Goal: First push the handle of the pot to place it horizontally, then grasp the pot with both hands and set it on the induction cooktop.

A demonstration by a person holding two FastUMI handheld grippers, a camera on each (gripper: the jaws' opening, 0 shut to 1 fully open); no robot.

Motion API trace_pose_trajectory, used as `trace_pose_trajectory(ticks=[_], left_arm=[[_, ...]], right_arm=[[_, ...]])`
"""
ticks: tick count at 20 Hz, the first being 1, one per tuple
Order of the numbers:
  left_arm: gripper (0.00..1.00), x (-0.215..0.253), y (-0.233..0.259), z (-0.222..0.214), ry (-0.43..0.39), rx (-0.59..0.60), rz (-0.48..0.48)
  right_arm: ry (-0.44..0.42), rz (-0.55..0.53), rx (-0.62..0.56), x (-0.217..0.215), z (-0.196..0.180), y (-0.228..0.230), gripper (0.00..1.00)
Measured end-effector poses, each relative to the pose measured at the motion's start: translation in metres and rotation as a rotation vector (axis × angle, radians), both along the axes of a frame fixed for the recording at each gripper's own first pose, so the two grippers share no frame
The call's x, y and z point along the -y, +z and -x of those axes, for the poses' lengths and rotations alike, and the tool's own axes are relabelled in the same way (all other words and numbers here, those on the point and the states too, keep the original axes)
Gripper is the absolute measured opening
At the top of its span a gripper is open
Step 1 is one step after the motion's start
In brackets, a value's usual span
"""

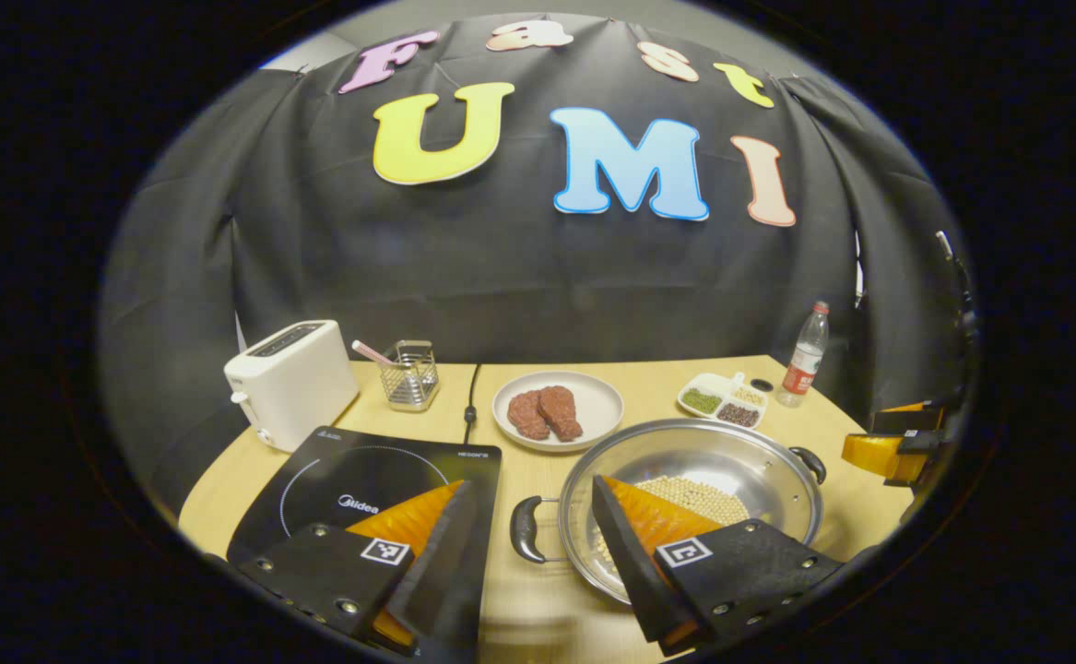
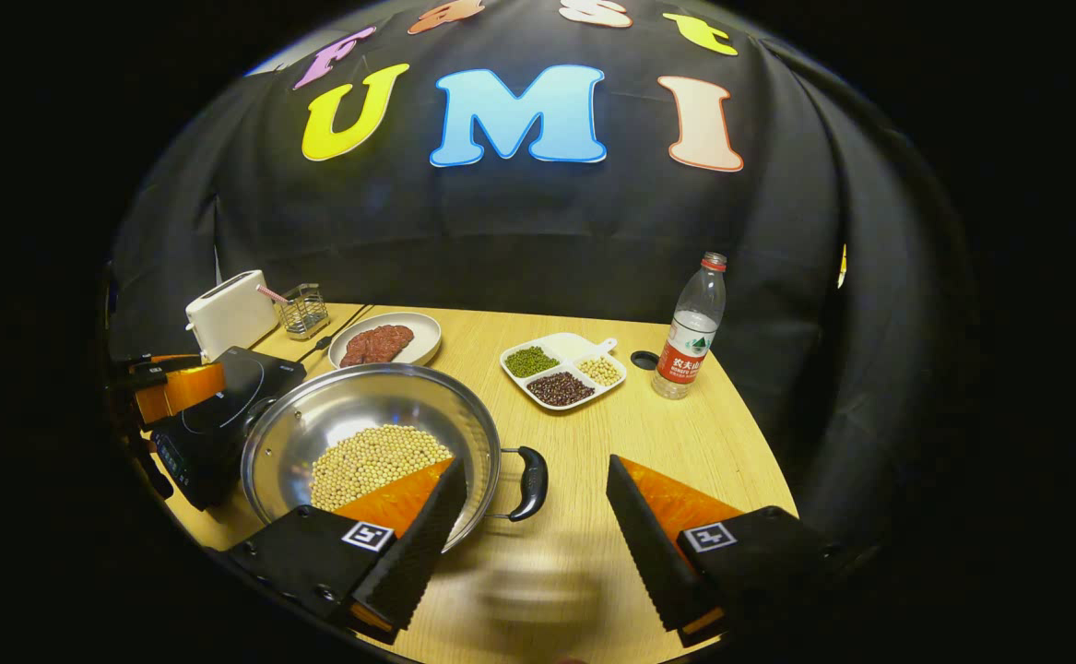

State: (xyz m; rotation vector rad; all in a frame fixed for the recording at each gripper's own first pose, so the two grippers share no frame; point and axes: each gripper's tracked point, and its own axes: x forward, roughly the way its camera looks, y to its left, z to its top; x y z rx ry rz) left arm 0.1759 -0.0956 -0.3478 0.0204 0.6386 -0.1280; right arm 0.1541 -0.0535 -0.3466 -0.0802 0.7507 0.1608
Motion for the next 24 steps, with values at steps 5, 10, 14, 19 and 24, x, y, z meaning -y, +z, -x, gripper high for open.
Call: trace_pose_trajectory(ticks=[5,10,14,19,24], left_arm=[[0.79,0.009,-0.044,0.0,-0.024,-0.105,-0.014],[0.82,0.012,-0.074,-0.003,-0.037,-0.178,-0.034],[0.8,0.012,-0.093,-0.005,-0.033,-0.22,-0.038],[0.8,0.01,-0.11,-0.008,-0.026,-0.251,-0.055],[0.82,0.014,-0.114,-0.011,-0.037,-0.258,-0.064]], right_arm=[[0.004,0.002,-0.03,-0.002,-0.009,-0.017,0.97],[0.006,-0.004,-0.068,-0.005,-0.016,-0.037,0.98],[0.005,-0.006,-0.105,-0.006,-0.021,-0.055,0.97],[-0.003,-0.018,-0.157,-0.009,-0.024,-0.076,0.98],[-0.006,-0.047,-0.19,-0.019,-0.026,-0.088,0.92]])
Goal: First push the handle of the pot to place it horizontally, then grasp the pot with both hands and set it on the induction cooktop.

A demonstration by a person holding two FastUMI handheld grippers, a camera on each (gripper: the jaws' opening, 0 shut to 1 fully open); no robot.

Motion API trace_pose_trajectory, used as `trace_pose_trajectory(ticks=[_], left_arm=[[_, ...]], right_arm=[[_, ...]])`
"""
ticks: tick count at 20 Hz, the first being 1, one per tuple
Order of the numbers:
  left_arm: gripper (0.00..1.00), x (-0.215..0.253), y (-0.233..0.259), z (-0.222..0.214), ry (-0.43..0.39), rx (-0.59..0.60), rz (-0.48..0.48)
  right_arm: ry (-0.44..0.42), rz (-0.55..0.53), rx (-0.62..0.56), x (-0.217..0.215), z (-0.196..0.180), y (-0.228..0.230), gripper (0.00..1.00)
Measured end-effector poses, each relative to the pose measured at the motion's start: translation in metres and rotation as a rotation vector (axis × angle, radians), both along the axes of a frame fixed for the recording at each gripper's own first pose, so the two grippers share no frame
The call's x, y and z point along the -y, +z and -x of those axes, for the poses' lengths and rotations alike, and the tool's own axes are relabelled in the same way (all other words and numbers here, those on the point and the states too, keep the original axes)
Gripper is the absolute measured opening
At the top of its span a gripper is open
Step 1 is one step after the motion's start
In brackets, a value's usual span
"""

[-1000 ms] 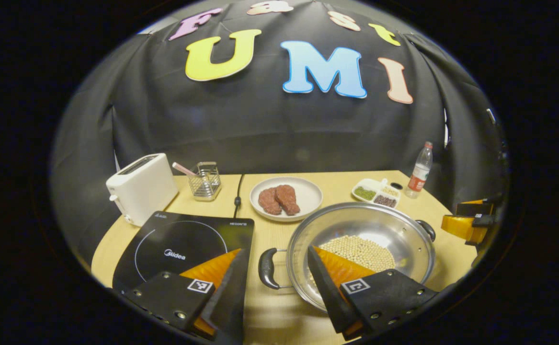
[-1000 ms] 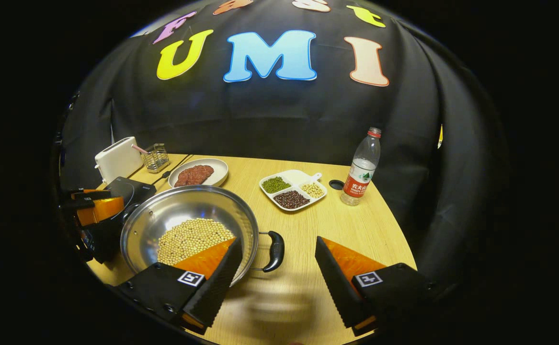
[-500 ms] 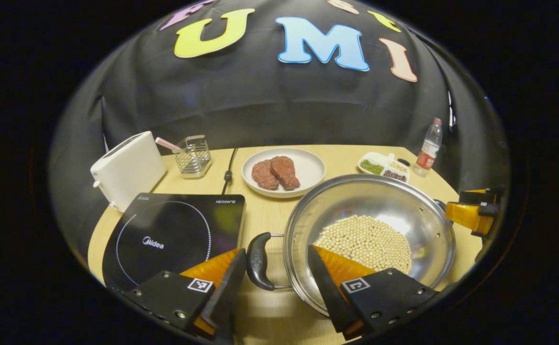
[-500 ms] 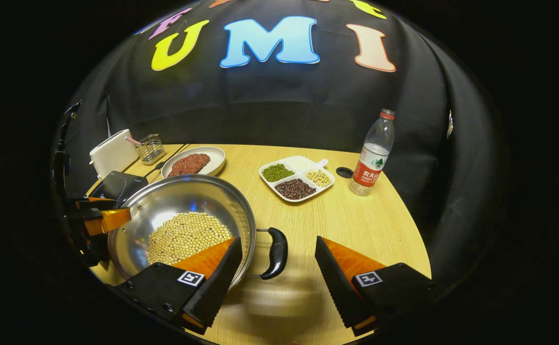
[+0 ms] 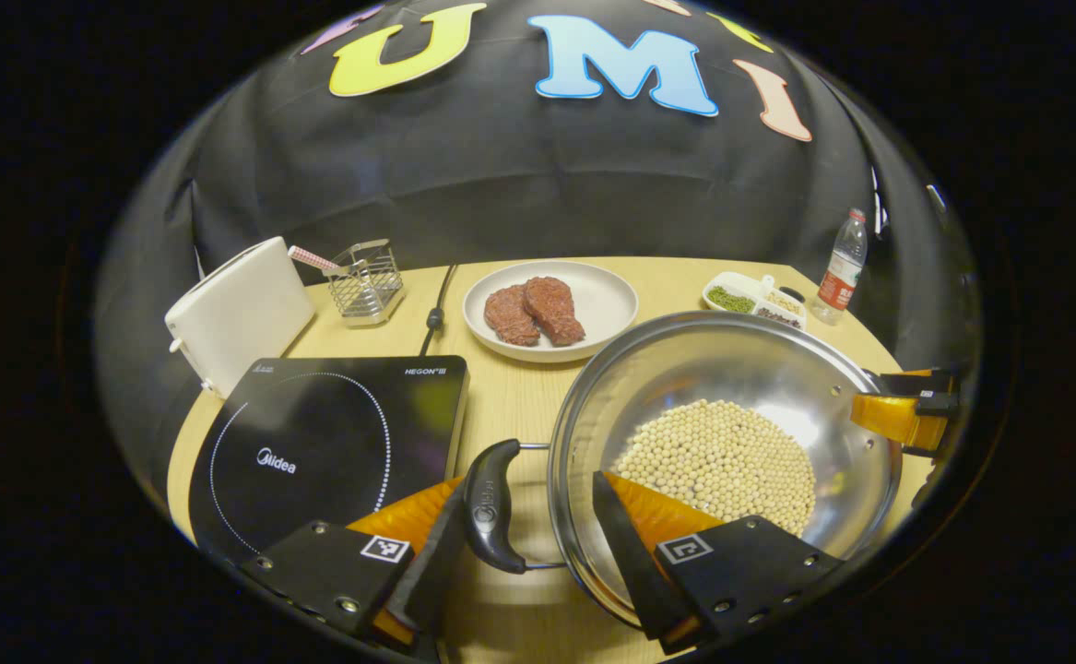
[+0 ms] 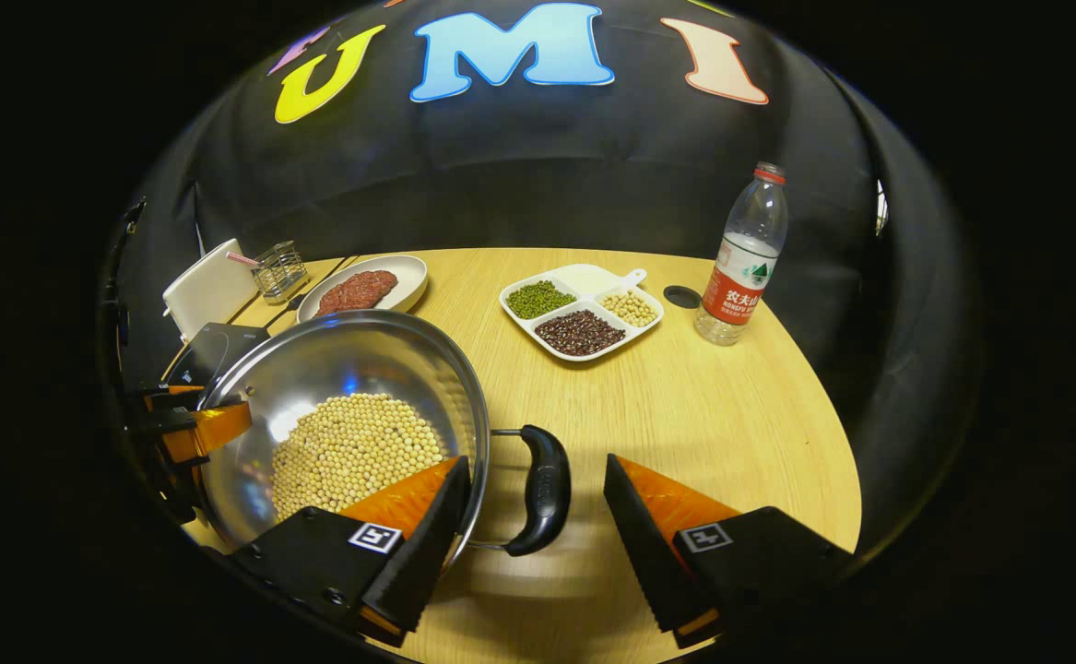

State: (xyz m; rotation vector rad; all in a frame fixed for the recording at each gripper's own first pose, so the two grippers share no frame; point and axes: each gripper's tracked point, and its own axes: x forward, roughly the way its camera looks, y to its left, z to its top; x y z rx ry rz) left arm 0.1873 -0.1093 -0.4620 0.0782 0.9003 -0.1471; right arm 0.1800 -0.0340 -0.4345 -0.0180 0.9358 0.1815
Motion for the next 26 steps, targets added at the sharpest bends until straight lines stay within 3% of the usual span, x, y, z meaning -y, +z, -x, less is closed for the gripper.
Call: trace_pose_trajectory(ticks=[3,9,12,13,15,16,18,22,23,26], left_arm=[[0.82,0.0,-0.001,0.001,-0.003,0.0,-0.007],[0.68,-0.007,-0.002,0.001,0.026,0.0,0.002],[0.67,-0.007,-0.004,0.004,0.028,-0.012,0.016],[0.68,-0.007,-0.003,0.004,0.031,-0.011,0.024],[0.64,-0.007,-0.003,0.004,0.035,-0.007,0.026],[0.66,-0.008,-0.001,0.003,0.041,0.001,0.024],[0.58,-0.007,0.0,0.001,0.04,0.008,0.014],[0.56,-0.006,0.001,-0.002,0.042,0.019,0.018],[0.59,-0.005,0.001,-0.001,0.047,0.016,0.021],[0.59,-0.005,0.0,0.002,0.05,0.002,0.03]], right_arm=[[0.0,-0.01,-0.004,-0.007,0.0,-0.002,0.73],[-0.019,-0.024,-0.014,-0.007,-0.002,-0.002,0.6],[-0.024,-0.037,-0.021,-0.009,-0.002,-0.004,0.57],[-0.02,-0.042,-0.022,-0.009,-0.002,-0.003,0.48],[-0.023,-0.045,-0.015,-0.01,-0.001,-0.001,0.41],[-0.021,-0.043,-0.014,-0.01,-0.002,-0.002,0.43],[-0.021,-0.036,-0.009,-0.01,-0.003,-0.001,0.41],[-0.014,-0.009,-0.008,-0.009,0.001,0.003,0.43],[-0.018,-0.018,-0.019,-0.009,0.002,0.004,0.4],[-0.015,-0.008,-0.01,-0.008,0.004,0.006,0.43]])
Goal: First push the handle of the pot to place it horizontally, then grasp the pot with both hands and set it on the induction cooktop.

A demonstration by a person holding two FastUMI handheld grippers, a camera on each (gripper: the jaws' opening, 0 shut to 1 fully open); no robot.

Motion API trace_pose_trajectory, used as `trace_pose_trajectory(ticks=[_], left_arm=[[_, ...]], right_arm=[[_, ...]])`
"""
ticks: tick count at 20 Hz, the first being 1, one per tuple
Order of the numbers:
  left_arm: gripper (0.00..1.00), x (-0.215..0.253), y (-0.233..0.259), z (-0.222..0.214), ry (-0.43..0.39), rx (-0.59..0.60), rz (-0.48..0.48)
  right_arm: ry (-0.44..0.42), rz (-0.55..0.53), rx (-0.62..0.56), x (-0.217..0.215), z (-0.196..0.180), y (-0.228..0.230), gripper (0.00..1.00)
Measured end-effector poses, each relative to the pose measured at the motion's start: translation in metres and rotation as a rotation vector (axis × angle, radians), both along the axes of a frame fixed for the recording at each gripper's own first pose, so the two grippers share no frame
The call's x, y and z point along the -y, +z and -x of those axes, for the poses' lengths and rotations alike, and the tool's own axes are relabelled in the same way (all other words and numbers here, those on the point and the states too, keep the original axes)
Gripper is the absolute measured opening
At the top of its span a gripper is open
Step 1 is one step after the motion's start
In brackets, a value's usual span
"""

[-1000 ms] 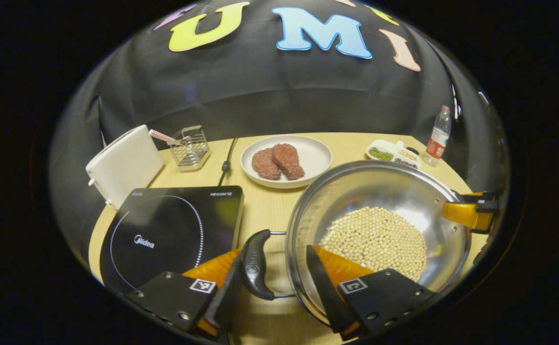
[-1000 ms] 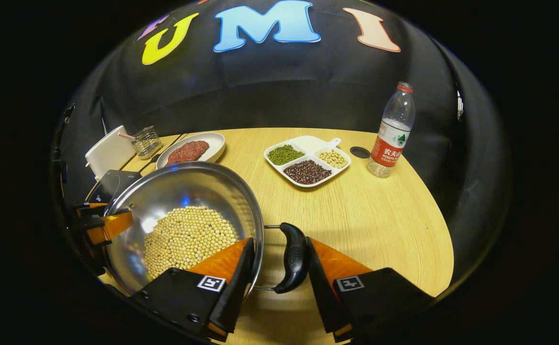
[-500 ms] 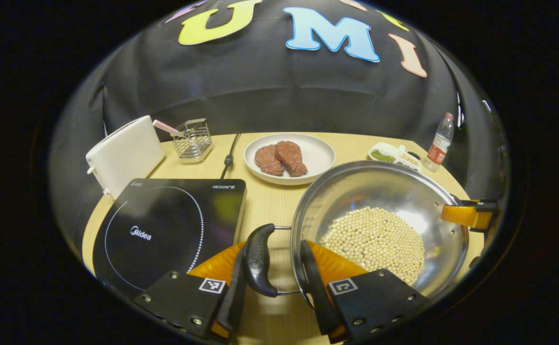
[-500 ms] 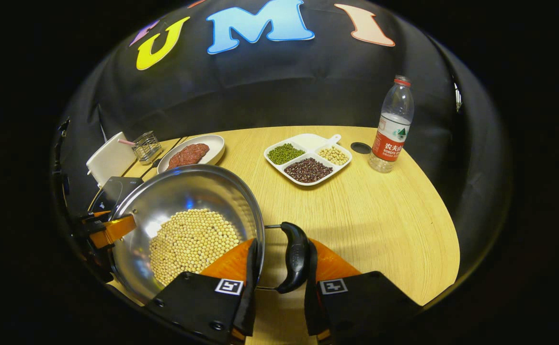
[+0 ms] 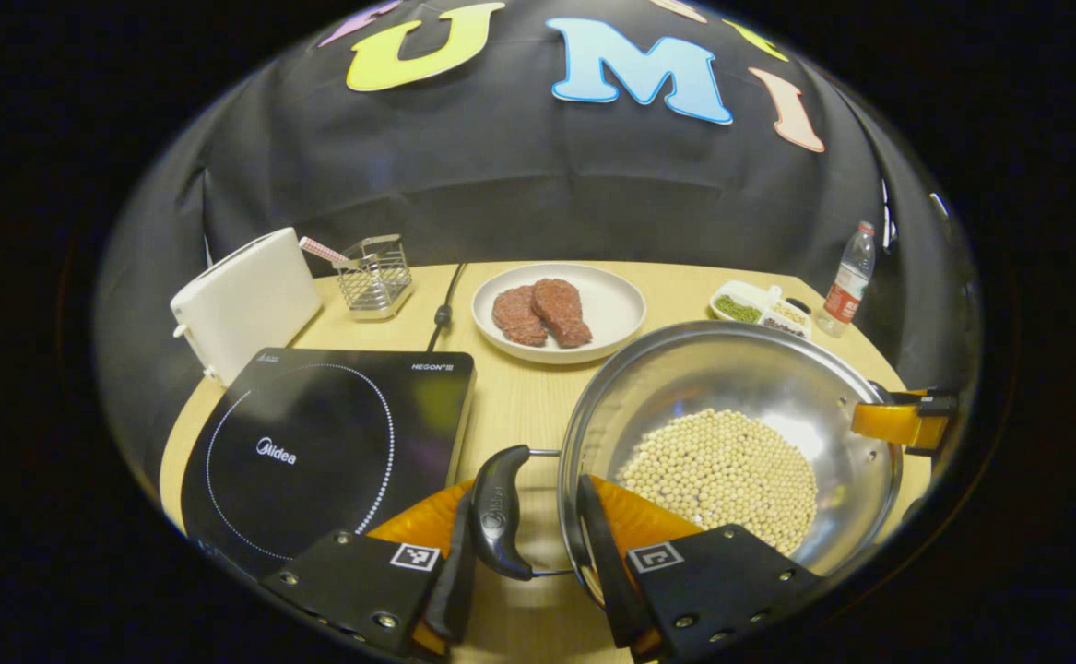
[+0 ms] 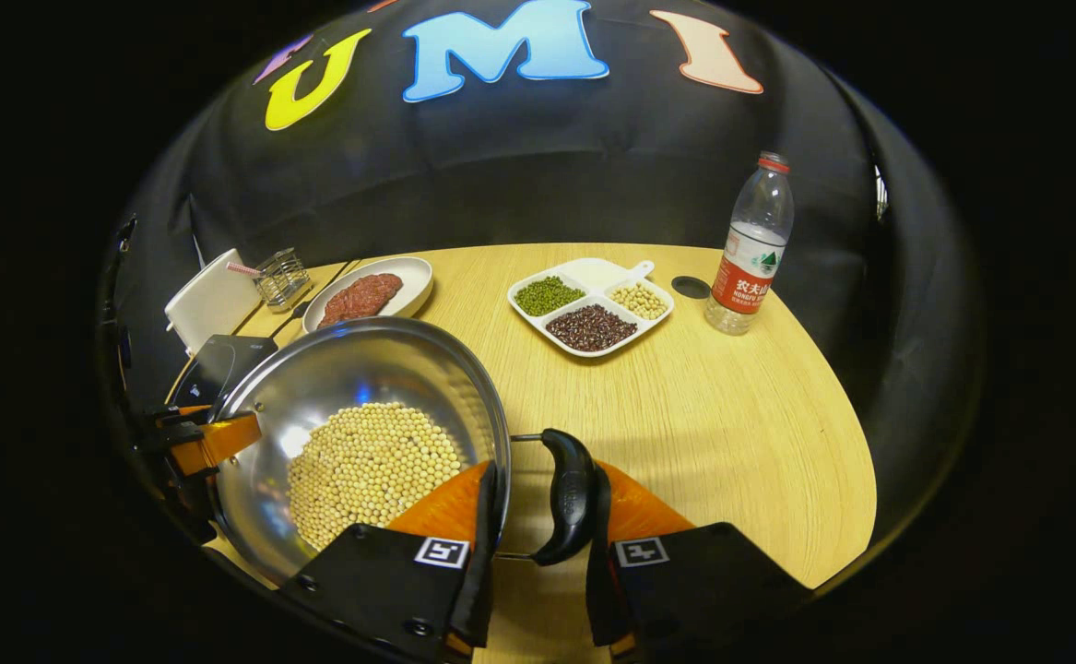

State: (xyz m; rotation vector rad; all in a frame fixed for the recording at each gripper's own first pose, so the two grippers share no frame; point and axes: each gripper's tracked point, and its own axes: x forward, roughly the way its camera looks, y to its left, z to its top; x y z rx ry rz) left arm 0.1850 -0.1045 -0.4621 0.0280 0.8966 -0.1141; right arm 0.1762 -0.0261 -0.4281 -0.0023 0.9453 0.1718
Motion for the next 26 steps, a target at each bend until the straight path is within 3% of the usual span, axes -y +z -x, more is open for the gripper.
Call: trace_pose_trajectory(ticks=[4,14,15,20,21,22,26], left_arm=[[0.58,-0.001,0.001,0.008,0.016,-0.015,0.031],[0.56,-0.01,0.034,-0.011,-0.04,0.036,0.05],[0.55,-0.015,0.038,-0.012,-0.041,0.04,0.05],[0.55,-0.048,0.053,-0.015,-0.033,0.054,0.052],[0.55,-0.056,0.056,-0.015,-0.033,0.056,0.05],[0.55,-0.065,0.059,-0.017,-0.034,0.058,0.049],[0.58,-0.096,0.067,-0.019,-0.041,0.065,0.031]], right_arm=[[0.005,0.019,0.009,-0.002,0.003,0.006,0.39],[-0.071,0.008,0.026,-0.013,0.01,0.034,0.43],[-0.076,0.005,0.03,-0.017,0.01,0.038,0.39],[-0.074,-0.006,0.037,-0.047,0.012,0.051,0.43],[-0.074,-0.009,0.041,-0.055,0.012,0.054,0.39],[-0.074,-0.013,0.043,-0.063,0.013,0.056,0.43],[-0.078,-0.028,0.037,-0.092,0.017,0.061,0.39]])
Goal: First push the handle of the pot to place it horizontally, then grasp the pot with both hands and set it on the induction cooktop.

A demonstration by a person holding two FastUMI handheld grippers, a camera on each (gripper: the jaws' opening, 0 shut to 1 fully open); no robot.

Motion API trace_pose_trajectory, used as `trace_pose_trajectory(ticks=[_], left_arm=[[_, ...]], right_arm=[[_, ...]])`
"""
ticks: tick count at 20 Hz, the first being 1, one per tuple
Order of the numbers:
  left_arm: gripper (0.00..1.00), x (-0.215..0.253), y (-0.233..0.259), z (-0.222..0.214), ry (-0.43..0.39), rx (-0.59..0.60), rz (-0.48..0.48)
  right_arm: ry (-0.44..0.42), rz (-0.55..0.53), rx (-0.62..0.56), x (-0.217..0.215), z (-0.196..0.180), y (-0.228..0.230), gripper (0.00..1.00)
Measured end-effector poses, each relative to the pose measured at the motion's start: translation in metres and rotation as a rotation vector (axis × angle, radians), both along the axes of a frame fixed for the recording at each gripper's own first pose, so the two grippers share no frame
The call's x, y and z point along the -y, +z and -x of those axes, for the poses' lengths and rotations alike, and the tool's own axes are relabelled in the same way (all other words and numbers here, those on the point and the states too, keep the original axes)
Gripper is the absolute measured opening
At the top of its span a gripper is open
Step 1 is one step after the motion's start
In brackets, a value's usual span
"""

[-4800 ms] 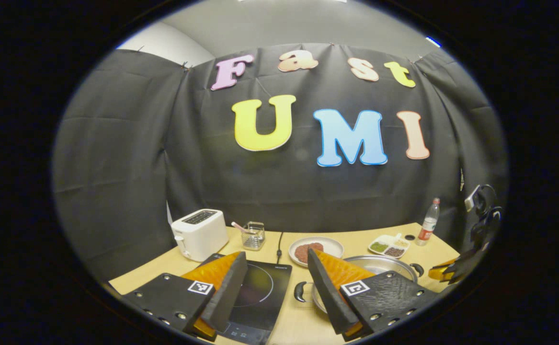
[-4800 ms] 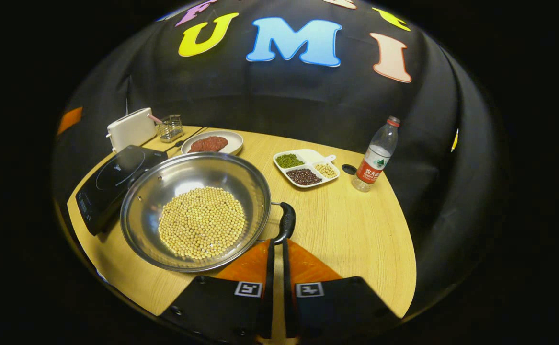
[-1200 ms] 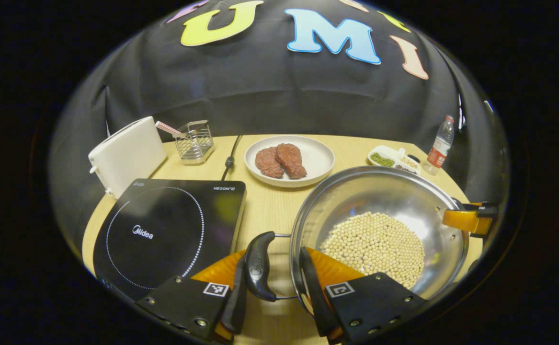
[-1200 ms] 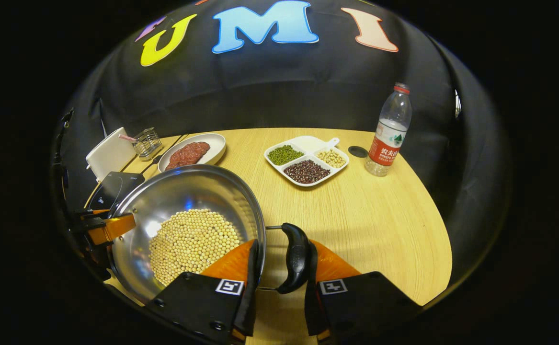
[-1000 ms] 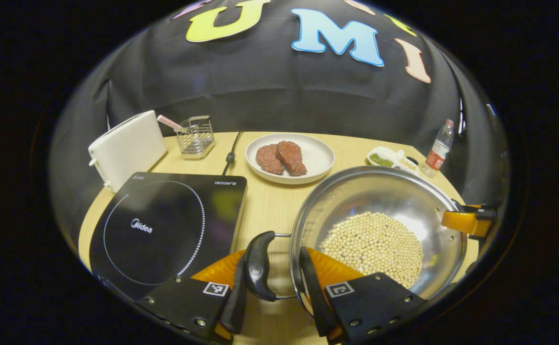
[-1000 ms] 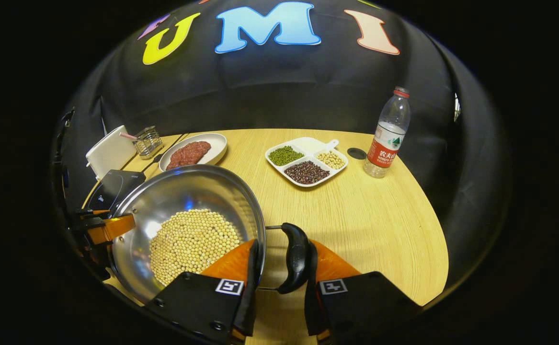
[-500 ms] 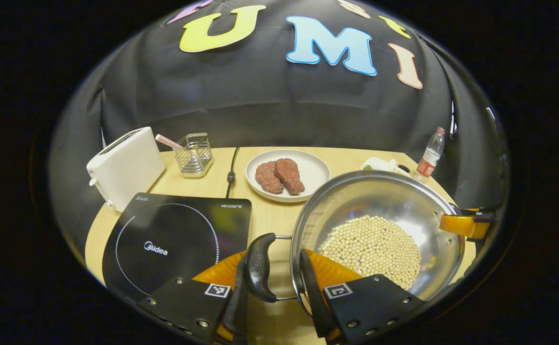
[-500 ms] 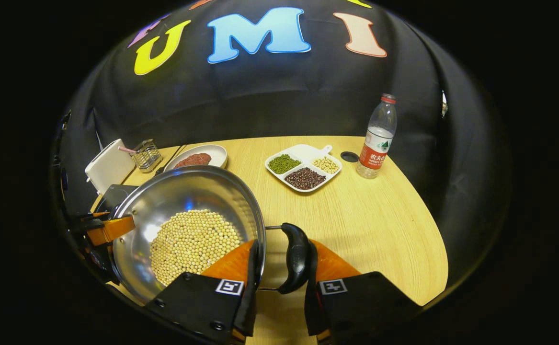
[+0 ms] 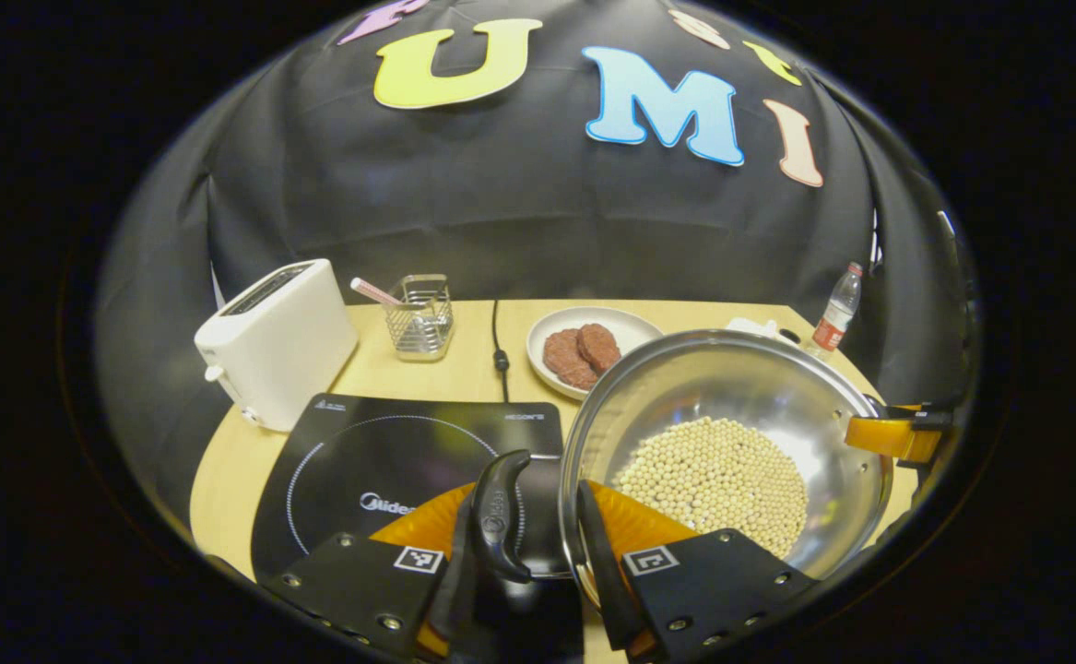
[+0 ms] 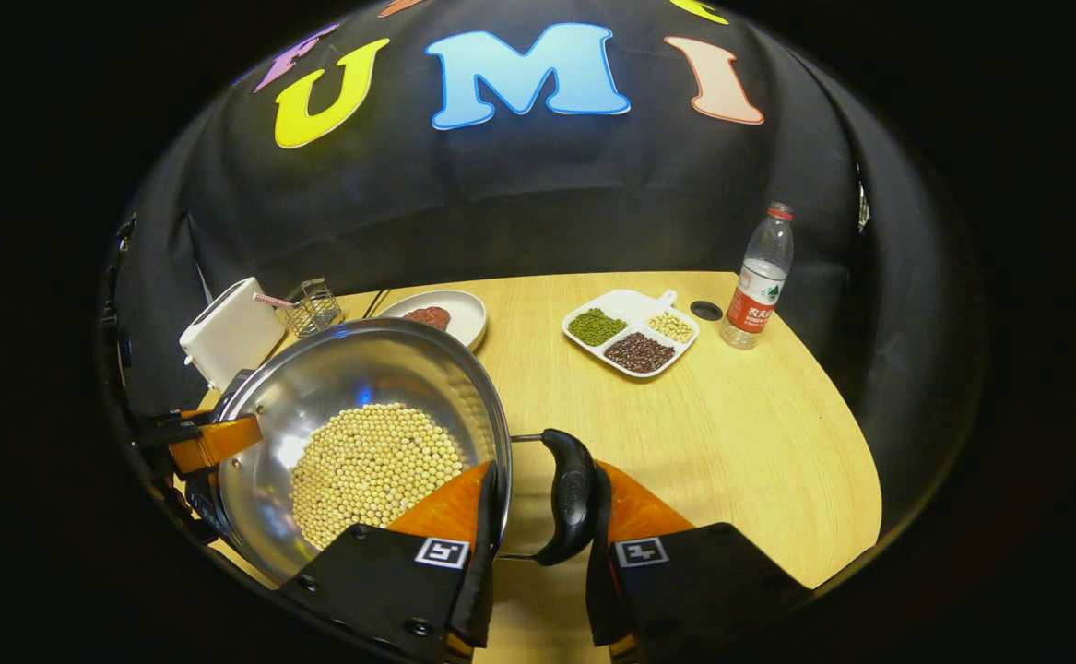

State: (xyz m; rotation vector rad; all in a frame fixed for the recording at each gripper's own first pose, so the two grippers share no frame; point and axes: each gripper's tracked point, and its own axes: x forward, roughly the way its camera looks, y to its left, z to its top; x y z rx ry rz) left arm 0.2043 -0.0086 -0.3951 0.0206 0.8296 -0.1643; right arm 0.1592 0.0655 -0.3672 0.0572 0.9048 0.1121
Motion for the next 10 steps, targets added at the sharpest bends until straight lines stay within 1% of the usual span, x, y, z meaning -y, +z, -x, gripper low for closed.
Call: trace_pose_trajectory(ticks=[1,2,3,4,5,6,7,8,9,10], left_arm=[[0.55,-0.008,0.002,0.001,0.003,-0.001,-0.003],[0.58,-0.016,0.003,0.0,0.008,0.0,-0.004],[0.55,-0.023,0.005,0.001,0.012,0.003,-0.006],[0.58,-0.031,0.006,0.001,0.017,0.007,-0.01],[0.55,-0.04,0.007,0.002,0.021,0.01,-0.014],[0.58,-0.05,0.008,0.001,0.029,0.011,-0.016],[0.55,-0.059,0.007,0.002,0.036,0.011,-0.017],[0.56,-0.069,0.008,0.003,0.044,0.01,-0.018],[0.58,-0.079,0.007,0.005,0.051,0.009,-0.021],[0.55,-0.089,0.007,0.006,0.057,0.009,-0.024]], right_arm=[[-0.001,-0.004,0.0,-0.007,0.001,0.001,0.39],[-0.001,-0.007,0.0,-0.014,0.001,0.003,0.39],[0.002,-0.009,0.0,-0.021,0.002,0.002,0.43],[0.006,-0.011,0.001,-0.028,0.003,0.002,0.39],[0.009,-0.015,0.002,-0.036,0.004,0.004,0.4],[0.013,-0.019,0.001,-0.045,0.005,0.004,0.4],[0.018,-0.023,0.0,-0.054,0.005,0.004,0.4],[0.022,-0.027,-0.002,-0.062,0.006,0.002,0.39],[0.028,-0.031,-0.004,-0.072,0.007,0.003,0.39],[0.033,-0.035,-0.006,-0.081,0.009,0.002,0.39]])
